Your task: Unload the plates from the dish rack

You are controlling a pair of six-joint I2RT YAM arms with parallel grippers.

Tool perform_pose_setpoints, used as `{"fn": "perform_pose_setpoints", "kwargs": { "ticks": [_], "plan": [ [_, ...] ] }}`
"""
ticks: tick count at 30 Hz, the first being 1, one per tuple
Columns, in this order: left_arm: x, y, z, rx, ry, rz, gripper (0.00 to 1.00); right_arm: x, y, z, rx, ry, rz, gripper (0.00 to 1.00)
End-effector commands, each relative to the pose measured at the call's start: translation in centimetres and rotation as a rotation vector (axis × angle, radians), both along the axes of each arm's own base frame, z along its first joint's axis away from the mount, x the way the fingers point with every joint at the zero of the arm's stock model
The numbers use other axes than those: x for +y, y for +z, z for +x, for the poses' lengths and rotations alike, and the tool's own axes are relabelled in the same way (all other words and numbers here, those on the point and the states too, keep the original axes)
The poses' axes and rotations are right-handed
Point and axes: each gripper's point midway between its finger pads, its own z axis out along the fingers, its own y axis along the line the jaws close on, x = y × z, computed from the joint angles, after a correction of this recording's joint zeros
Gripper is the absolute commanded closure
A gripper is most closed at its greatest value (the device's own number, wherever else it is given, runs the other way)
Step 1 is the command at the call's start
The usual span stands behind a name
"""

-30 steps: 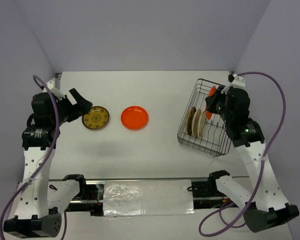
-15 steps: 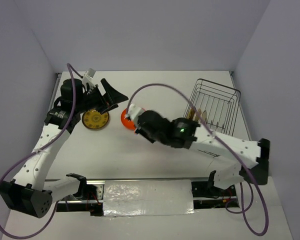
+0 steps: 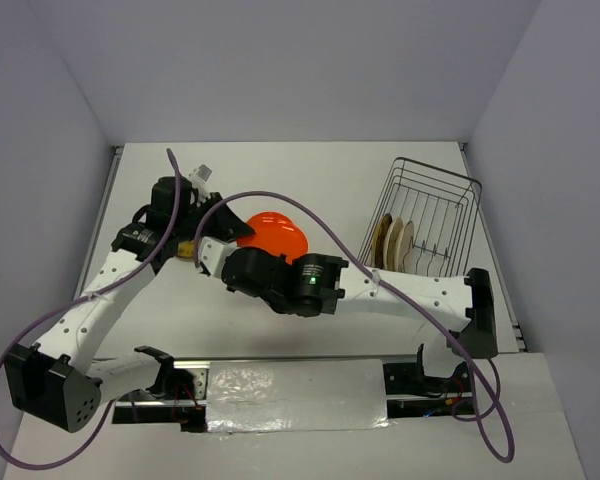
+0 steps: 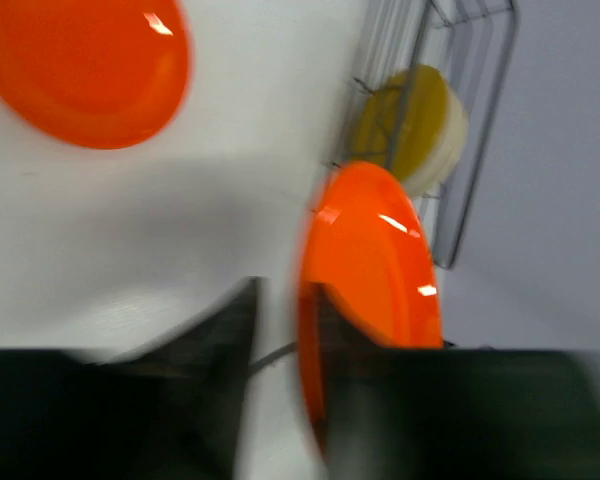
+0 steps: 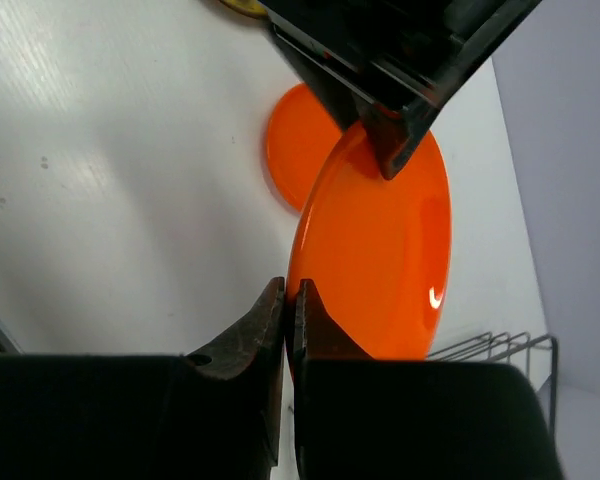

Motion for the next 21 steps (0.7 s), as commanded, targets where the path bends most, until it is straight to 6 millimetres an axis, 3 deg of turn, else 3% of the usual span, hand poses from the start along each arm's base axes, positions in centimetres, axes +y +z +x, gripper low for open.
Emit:
{"fn": "perform_pose_setpoints", "kwargs": {
  "ticks": [1,3,6,7,8,9,10,11,12,13,14,15,16,17,18,20,21],
  "plan": [
    [-0.1,1.0,0.7,-0.088,-0.019,0.008,0.82,1.2,2.4,0.8,-0.085,-0.029,0.064,1.00],
    [-0.4,1.3,1.0,-0.097,-0.020,-0.012,1.00,1.3,1.9,0.9,-0.091,-0.031,0.057,1.00],
    [-0.7,1.8,1.5,-0.124,-0.018,-0.038,1.00,1.4,1.3,1.0,-0.092,-0.028,0.072,0.98],
    [-0.4,1.8,2.1,-0.143,0.013,-0.024,1.00,1.4,0.7,0.7,-0.059,-0.006,0.075,0.87],
    [0.0,1.6,2.7,-0.167,0.037,-0.002,1.00,1.1,1.0,0.4,-0.012,-0.011,0.126,0.70],
    [0.5,1.5,3.7,-0.193,0.073,0.015,1.00,0.3,0.1,0.5,0.027,-0.022,0.141,0.28],
    [1.4,1.0,4.8,-0.207,0.141,0.053,1.00,0.6,0.4,0.4,0.054,-0.016,0.214,0.07],
    [1.7,0.4,5.4,-0.216,0.161,0.069,1.00,-0.7,2.6,-0.1,0.076,-0.032,0.338,0.00],
    [2.0,-0.4,6.5,-0.222,0.185,0.092,1.00,-1.8,1.3,-0.3,0.111,-0.042,0.362,0.00],
    [2.0,0.1,7.6,-0.268,0.207,0.087,1.00,-2.6,2.1,0.3,0.137,-0.057,0.446,0.00],
    [2.1,-0.1,8.5,-0.291,0.212,0.104,1.00,-4.6,4.6,-0.1,0.159,-0.091,0.583,0.00],
    [2.1,-1.5,9.6,-0.274,0.223,0.130,1.00,-6.1,3.6,0.1,0.184,-0.135,0.619,0.00],
    [2.4,-1.4,10.7,-0.297,0.247,0.148,1.00,-8.5,5.6,0.3,0.203,-0.192,0.750,0.00],
    [2.3,-1.6,11.7,-0.310,0.253,0.153,1.00,-9.9,4.4,0.5,0.223,-0.237,0.766,0.00],
    [2.2,-3.5,12.8,-0.274,0.253,0.177,1.00,-11.3,4.4,0.6,0.231,-0.278,0.804,0.00],
    [1.7,-4.0,14.5,-0.278,0.239,0.164,1.00,-15.6,4.0,1.6,0.226,-0.442,0.892,0.00],
    [1.4,-5.9,15.3,-0.241,0.235,0.178,1.00,-17.0,3.7,1.9,0.218,-0.498,0.907,0.00]
  ]
}}
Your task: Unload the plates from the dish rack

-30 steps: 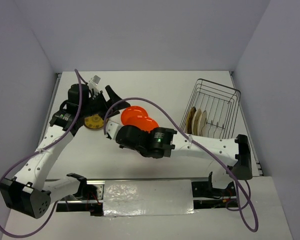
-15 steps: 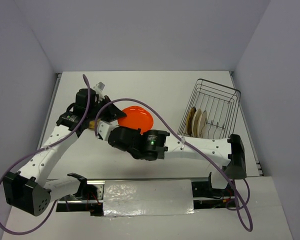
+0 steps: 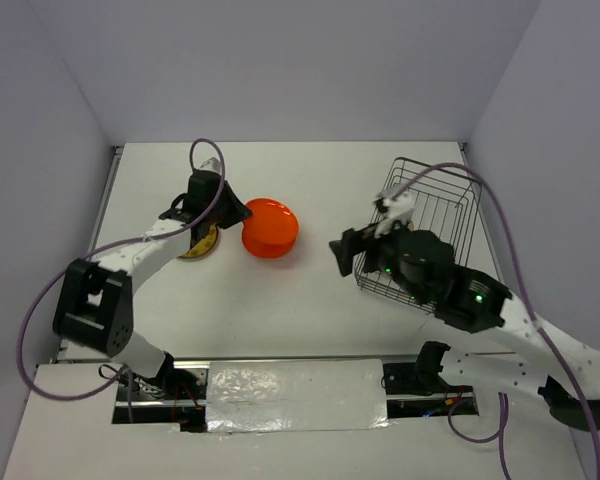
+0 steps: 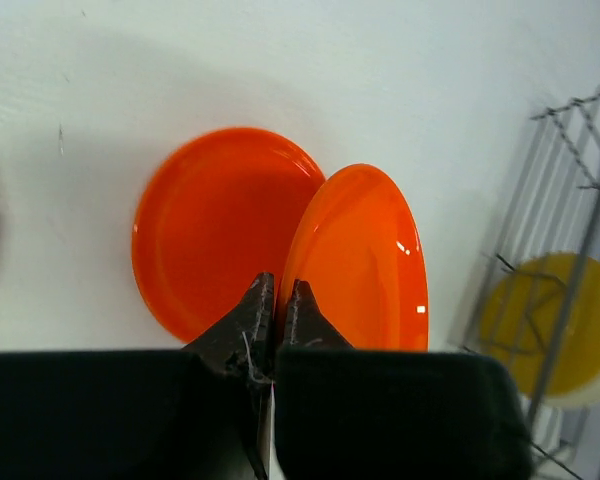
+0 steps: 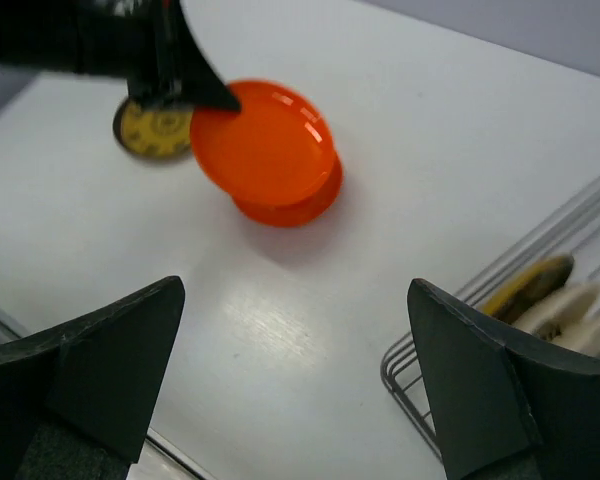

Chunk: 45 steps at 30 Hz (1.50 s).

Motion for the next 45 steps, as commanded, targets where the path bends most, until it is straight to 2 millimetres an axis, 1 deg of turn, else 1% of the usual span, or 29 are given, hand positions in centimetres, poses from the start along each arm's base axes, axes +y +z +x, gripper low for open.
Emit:
{"fn": "perform_pose_setpoints", "kwargs": {
  "ticks": [1,2,3,5,6,7,8,9,12,14,15,16,17,18,19,22,23,24,25,26,27,29,32,33,34,35,37,38,45],
  "plan": [
    [-0.5,1.6,4.9,-0.130,0.022,0.002,1.00,-3.6,-1.4,0.3,0.126,-0.195,0.173,0.00],
    [-0.6,1.0,5.4,-0.122,0.025,0.005,1.00,-5.7,-1.5,0.9,0.119,-0.273,0.185,0.00],
    [-0.6,-0.8,5.8,-0.085,0.033,0.018,1.00,-6.7,-2.2,0.9,0.137,-0.305,0.171,0.00],
    [-0.7,-1.4,6.3,-0.060,0.034,0.019,0.99,-7.9,-2.3,1.0,0.147,-0.337,0.182,0.00],
    [-0.7,-2.3,6.5,-0.044,0.034,0.027,0.95,-8.0,-2.6,0.9,0.158,-0.329,0.176,0.00],
    [-0.7,-2.5,6.6,-0.042,0.040,0.028,0.80,-8.2,-2.9,0.8,0.168,-0.339,0.171,0.00],
    [-0.7,-2.7,6.6,-0.038,0.041,0.027,0.72,-8.6,-3.1,1.0,0.170,-0.356,0.165,0.00],
    [-0.8,-3.1,6.6,-0.026,0.038,0.030,0.61,-8.6,-3.4,1.2,0.179,-0.365,0.158,0.00],
    [-0.9,-3.5,6.1,-0.006,0.023,0.040,0.43,-9.6,-4.5,2.3,0.214,-0.429,0.147,0.00],
    [-0.4,-3.2,5.6,0.006,0.044,0.045,0.22,-10.1,-5.7,3.2,0.261,-0.467,0.145,0.00],
    [-0.2,-2.1,5.0,-0.002,0.046,0.040,0.04,-11.3,-6.0,4.2,0.271,-0.526,0.166,0.00],
    [-0.1,-1.9,4.2,0.018,0.046,0.044,0.00,-11.6,-6.5,4.7,0.290,-0.549,0.171,0.00],
    [0.3,-0.1,3.6,-0.003,0.054,0.045,0.01,-12.3,-7.3,5.1,0.303,-0.581,0.171,0.00],
    [0.8,0.7,3.1,-0.006,0.072,0.063,0.00,-12.8,-7.2,5.9,0.293,-0.608,0.190,0.00],
    [1.6,2.3,1.8,-0.004,0.091,0.093,0.01,-14.1,-8.2,6.5,0.305,-0.659,0.192,0.00],
    [3.0,4.0,-0.8,0.000,0.103,0.142,0.00,-16.2,-9.3,8.1,0.322,-0.731,0.224,0.04],
    [3.3,6.1,-1.9,-0.039,0.093,0.131,0.01,-16.7,-9.6,8.4,0.329,-0.748,0.227,0.05],
    [3.6,6.8,-2.8,-0.051,0.076,0.145,0.00,-17.0,-10.0,8.9,0.335,-0.759,0.222,0.08],
    [3.7,7.4,-3.7,-0.064,0.061,0.150,0.01,-17.8,-10.2,9.3,0.338,-0.785,0.225,0.16],
    [4.0,9.1,-5.3,-0.105,0.040,0.142,0.00,-17.9,-10.4,9.4,0.343,-0.789,0.224,0.21],
    [4.3,9.3,-6.2,-0.119,0.019,0.167,0.01,-18.0,-10.7,9.9,0.343,-0.790,0.222,0.26],
    [5.3,10.5,-8.4,-0.149,0.006,0.200,0.01,-18.5,-10.9,10.4,0.345,-0.803,0.224,0.41],
    [6.8,10.6,-11.0,-0.156,-0.013,0.266,0.01,-18.6,-11.6,11.2,0.358,-0.804,0.228,0.60],
    [7.3,10.0,-11.5,-0.153,-0.019,0.293,0.01,-18.6,-12.0,11.6,0.366,-0.807,0.224,0.67],
    [7.7,10.5,-12.3,-0.174,-0.014,0.299,0.00,-18.6,-12.2,11.8,0.370,-0.808,0.222,0.67],
    [8.0,9.5,-12.7,-0.159,-0.018,0.313,0.01,-18.7,-12.3,12.0,0.371,-0.809,0.223,0.67],
    [8.6,9.3,-13.4,-0.166,-0.012,0.340,0.00,-18.7,-13.3,12.3,0.399,-0.817,0.211,0.68],
    [8.9,8.6,-13.6,-0.151,-0.011,0.351,0.00,-18.8,-13.7,12.4,0.405,-0.825,0.209,0.69],
    [8.7,5.8,-13.9,-0.091,-0.046,0.371,0.00,-18.7,-16.9,12.7,0.464,-0.823,0.197,0.69]
  ]
}}
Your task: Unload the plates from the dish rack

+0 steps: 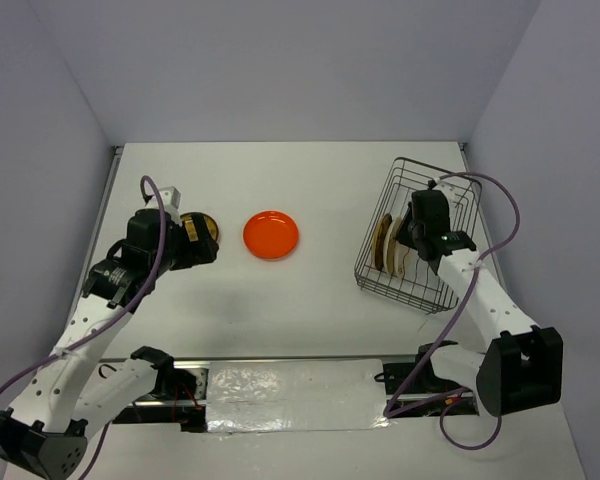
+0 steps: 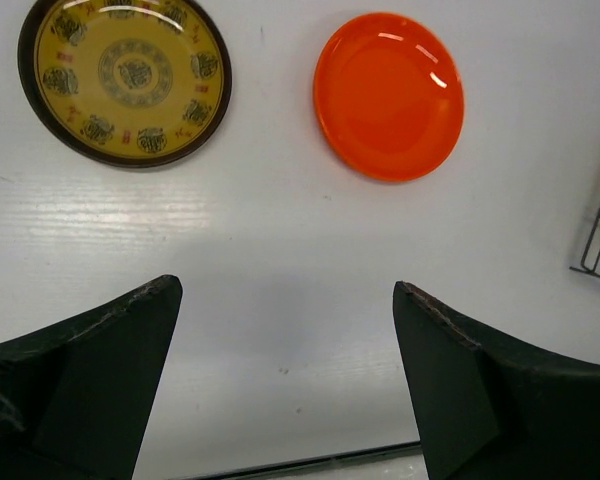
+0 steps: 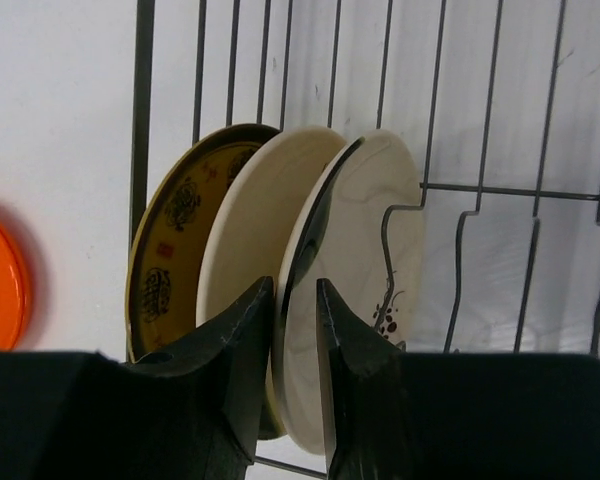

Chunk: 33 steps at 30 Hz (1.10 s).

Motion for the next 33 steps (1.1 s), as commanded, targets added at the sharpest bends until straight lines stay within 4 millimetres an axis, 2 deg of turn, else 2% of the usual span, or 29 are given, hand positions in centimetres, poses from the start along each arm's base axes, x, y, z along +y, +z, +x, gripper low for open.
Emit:
{"fn": "perform_pose_setpoints", "kwargs": {
  "ticks": [1,2,4,5,6,11,12,14,15,17,18,19,20,23,24,25,26,27,28,29,30,31,32,33],
  "plan": [
    [0.0,-0.6,0.2,-0.002,-0.021,0.033,0.00,0.4,-0.5,1.0,-0.025,0.008,0.028,0.69],
    [0.0,-0.8,0.2,0.004,-0.021,0.033,0.01,0.3,-0.8,1.0,-0.016,0.006,0.030,0.70],
    [0.0,-0.9,0.2,0.010,-0.021,0.035,0.01,0.4,-0.7,0.9,-0.014,0.009,0.036,0.81],
    [0.1,-0.7,0.2,0.007,-0.019,0.034,0.01,0.5,-0.2,0.8,-0.027,0.009,0.043,0.87],
    [0.1,-0.6,0.2,0.004,-0.019,0.034,0.00,0.7,0.6,0.8,-0.042,0.016,0.048,0.88],
    [-0.3,1.4,0.4,-0.036,-0.024,0.005,0.01,-0.1,6.5,-0.3,-0.163,0.001,0.041,0.88],
    [-0.4,1.8,0.4,-0.038,-0.026,-0.002,0.00,0.0,8.4,-0.2,-0.202,0.008,0.041,0.88],
    [-1.0,3.2,0.7,-0.054,-0.034,-0.037,0.01,0.0,10.4,-1.1,-0.223,0.029,0.035,0.88],
    [-1.2,3.6,0.8,-0.058,-0.038,-0.050,0.00,0.1,12.4,-1.1,-0.263,0.037,0.037,0.88],
    [-2.2,5.9,1.3,-0.092,-0.051,-0.113,0.01,0.5,14.7,-1.9,-0.312,0.088,0.027,0.87],
    [-2.7,6.5,1.6,-0.096,-0.060,-0.135,0.00,1.5,16.4,-2.2,-0.351,0.151,0.048,0.87],
    [-3.3,8.2,1.7,-0.119,-0.064,-0.184,0.00,1.9,17.3,-2.8,-0.371,0.195,0.038,0.87],
    [-3.8,9.0,1.8,-0.125,-0.072,-0.219,0.01,3.1,18.8,-3.3,-0.407,0.258,0.043,0.87],
    [-6.3,12.1,2.1,-0.152,-0.135,-0.369,0.00,6.0,21.3,-4.7,-0.470,0.431,0.022,0.91],
    [-7.1,12.9,2.1,-0.154,-0.161,-0.413,0.01,8.3,21.6,-5.6,-0.475,0.531,0.022,0.92],
    [-7.6,13.7,2.1,-0.150,-0.153,-0.478,0.01,9.5,21.1,-5.8,-0.456,0.603,-0.018,0.94],
    [-8.1,14.3,2.1,-0.155,-0.159,-0.519,0.00,10.9,21.4,-6.4,-0.464,0.675,-0.040,1.00],
    [-8.7,15.2,1.9,-0.170,-0.185,-0.563,0.01,14.1,21.1,-8.0,-0.460,0.809,-0.046,1.00],
    [-9.0,15.1,1.8,-0.148,-0.171,-0.619,0.01,15.0,20.1,-7.8,-0.444,0.848,-0.124,1.00],
    [-9.3,15.3,1.7,-0.146,-0.172,-0.649,0.00,16.3,19.5,-8.4,-0.440,0.897,-0.167,1.00],
    [-9.6,15.1,1.6,-0.142,-0.180,-0.678,0.00,18.9,18.9,-10.3,-0.460,1.023,-0.234,1.00],
    [-9.8,15.0,1.5,-0.125,-0.174,-0.710,0.01,19.4,17.6,-9.6,-0.442,0.994,-0.326,1.00],
    [-9.7,14.8,1.4,-0.119,-0.169,-0.706,0.01,20.3,16.9,-10.0,-0.438,1.015,-0.375,1.00],
    [-9.3,15.0,1.4,-0.124,-0.155,-0.691,0.00,22.1,16.2,-11.2,-0.442,1.085,-0.418,1.00]
  ]
}}
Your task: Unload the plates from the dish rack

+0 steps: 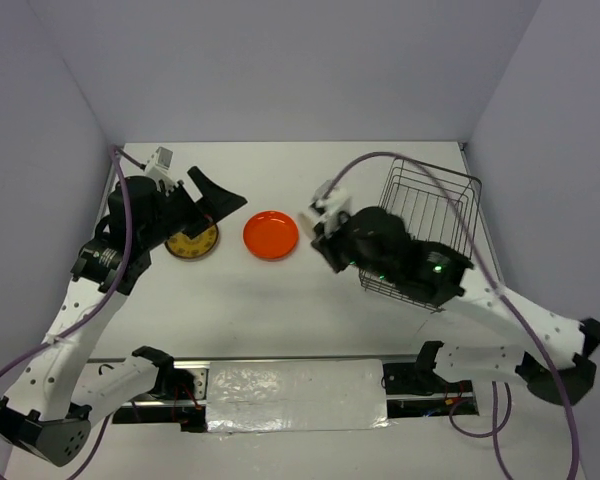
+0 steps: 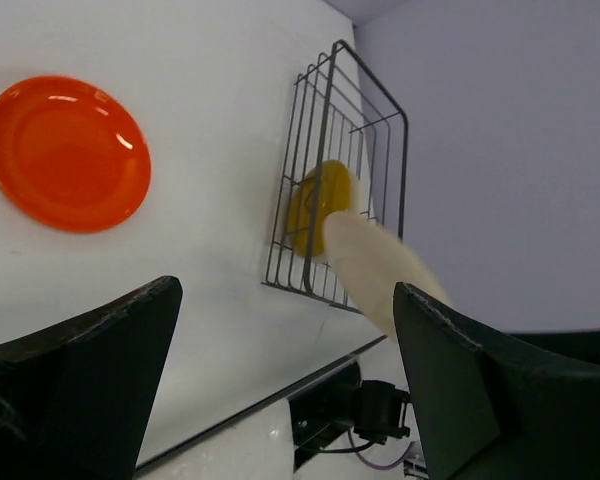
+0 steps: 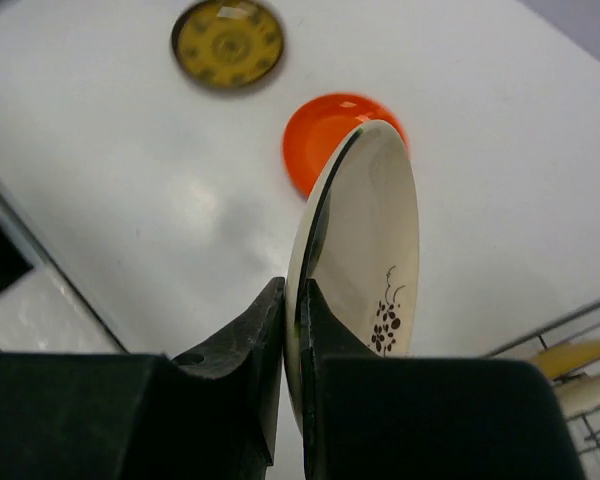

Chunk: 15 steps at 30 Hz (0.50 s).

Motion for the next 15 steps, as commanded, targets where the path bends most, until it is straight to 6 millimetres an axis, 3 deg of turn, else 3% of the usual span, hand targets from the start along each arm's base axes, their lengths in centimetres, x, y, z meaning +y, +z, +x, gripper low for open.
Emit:
{"fn": "perform_pose_setpoints", "kwargs": {
  "ticks": [1,2,3,4,8,12,15],
  "plan": [
    [0.4,0.8,-0.6,0.027,0.041,-0.039,0.01,3.2,-3.8,-0.1,-0.122,0.050,-0.283,1.00],
    [1.5,0.2,-0.5,0.045,0.092,0.000,0.01,4.3,-4.7,-0.2,-0.124,0.055,-0.323,1.00],
    [2.7,0.6,-0.8,0.029,0.139,0.040,0.01,6.2,-7.6,-0.7,-0.098,0.079,-0.412,1.00],
    [5.1,-0.7,-0.9,0.066,0.259,0.113,0.00,6.6,-8.6,-0.4,-0.098,0.046,-0.456,1.00],
    [12.0,-0.4,-3.5,0.029,0.548,0.239,0.00,9.9,-15.7,-1.1,-0.037,0.061,-0.575,1.00],
    [15.2,0.4,-5.1,-0.016,0.655,0.329,0.00,12.2,-21.3,-1.7,0.015,0.068,-0.643,0.98],
    [15.5,0.4,-5.3,-0.037,0.635,0.382,0.00,13.2,-23.3,-1.8,0.045,0.057,-0.658,0.92]
  ]
}}
